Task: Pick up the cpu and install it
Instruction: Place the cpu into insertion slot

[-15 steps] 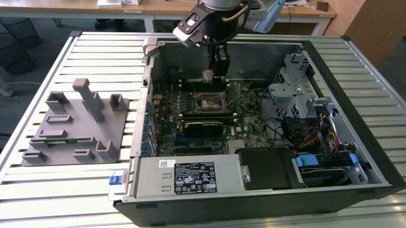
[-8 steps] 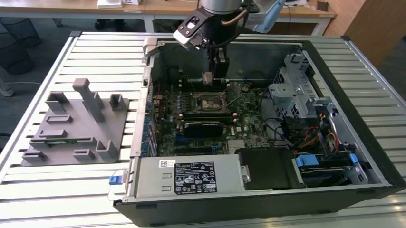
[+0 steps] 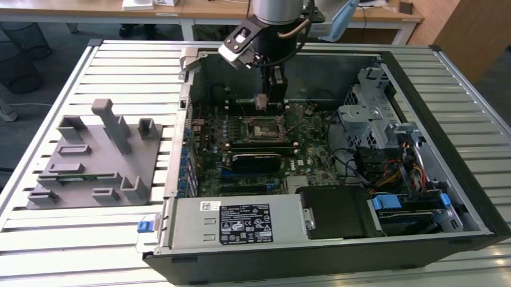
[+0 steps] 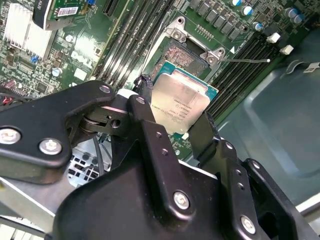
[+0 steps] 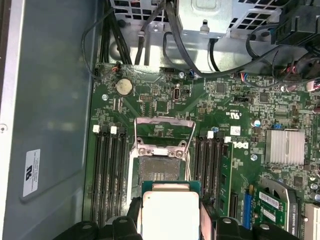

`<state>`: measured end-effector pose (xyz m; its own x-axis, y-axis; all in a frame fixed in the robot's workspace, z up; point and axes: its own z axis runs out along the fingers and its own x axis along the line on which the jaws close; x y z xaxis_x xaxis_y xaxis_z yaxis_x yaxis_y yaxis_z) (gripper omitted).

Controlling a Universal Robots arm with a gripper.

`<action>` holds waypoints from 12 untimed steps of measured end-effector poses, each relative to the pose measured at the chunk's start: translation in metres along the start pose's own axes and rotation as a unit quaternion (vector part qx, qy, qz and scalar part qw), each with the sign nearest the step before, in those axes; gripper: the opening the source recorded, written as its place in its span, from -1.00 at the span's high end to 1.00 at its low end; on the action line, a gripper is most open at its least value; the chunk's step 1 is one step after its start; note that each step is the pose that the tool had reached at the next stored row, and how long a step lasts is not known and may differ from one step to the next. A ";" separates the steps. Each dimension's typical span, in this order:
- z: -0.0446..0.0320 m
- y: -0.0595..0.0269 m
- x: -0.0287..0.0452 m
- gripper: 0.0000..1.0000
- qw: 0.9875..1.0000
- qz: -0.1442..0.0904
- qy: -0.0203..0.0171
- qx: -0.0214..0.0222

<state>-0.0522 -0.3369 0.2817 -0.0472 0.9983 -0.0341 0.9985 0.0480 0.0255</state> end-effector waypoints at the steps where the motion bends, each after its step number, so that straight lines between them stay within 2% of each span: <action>1: 0.0010 0.0000 0.0000 -0.08 1.000 0.000 0.000 0.000; 12: 0.0155 -0.0004 0.0007 -0.08 1.000 -0.006 0.001 0.000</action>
<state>-0.0522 -0.3367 0.2662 -0.0599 0.9977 -0.0324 0.9978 0.0608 0.0255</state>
